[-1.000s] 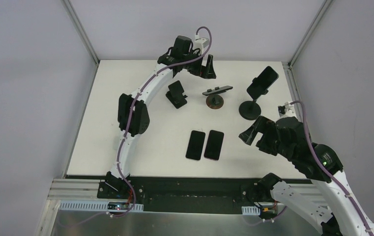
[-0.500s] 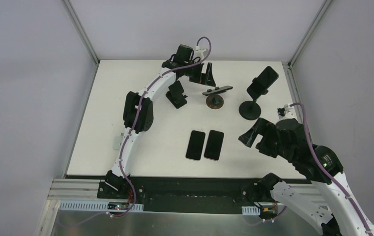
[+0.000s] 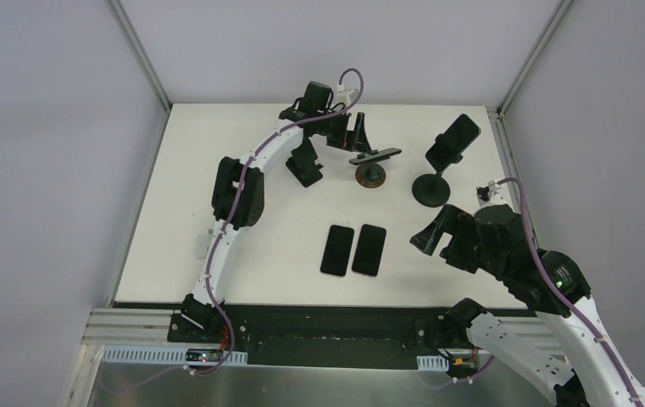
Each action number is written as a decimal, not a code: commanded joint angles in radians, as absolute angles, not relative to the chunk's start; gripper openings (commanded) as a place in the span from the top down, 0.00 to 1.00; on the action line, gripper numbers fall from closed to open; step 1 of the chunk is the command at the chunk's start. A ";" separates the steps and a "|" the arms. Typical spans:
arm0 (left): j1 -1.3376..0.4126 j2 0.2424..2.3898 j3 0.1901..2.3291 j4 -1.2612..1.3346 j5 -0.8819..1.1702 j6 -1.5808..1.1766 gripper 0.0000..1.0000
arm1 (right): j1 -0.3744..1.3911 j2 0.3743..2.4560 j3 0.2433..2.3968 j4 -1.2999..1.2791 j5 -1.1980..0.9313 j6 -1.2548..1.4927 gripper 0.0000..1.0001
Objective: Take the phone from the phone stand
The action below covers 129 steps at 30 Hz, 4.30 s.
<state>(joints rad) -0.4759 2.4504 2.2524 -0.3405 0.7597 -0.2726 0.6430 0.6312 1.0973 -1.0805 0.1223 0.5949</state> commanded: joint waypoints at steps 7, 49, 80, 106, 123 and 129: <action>-0.466 2.421 2.217 -0.314 0.860 -0.274 0.03 | 0.638 0.633 1.085 -1.071 0.103 0.606 0.11; -0.468 2.413 2.161 -0.314 0.880 -0.278 0.16 | 0.638 0.597 1.060 -1.072 0.096 0.613 0.11; -0.468 2.394 2.224 -0.310 0.957 -0.290 0.82 | 0.638 0.593 1.041 -1.066 0.097 0.611 0.11; -0.450 2.354 2.230 -0.281 1.018 -0.299 1.00 | 0.638 0.595 1.034 -1.066 0.096 0.611 0.11; -0.398 2.281 2.097 -0.042 1.022 -0.441 1.00 | 0.639 0.605 1.034 -1.063 0.088 0.610 0.11; -0.389 2.271 2.059 -0.040 1.029 -0.434 1.00 | 0.638 0.606 1.032 -1.058 0.083 0.611 0.11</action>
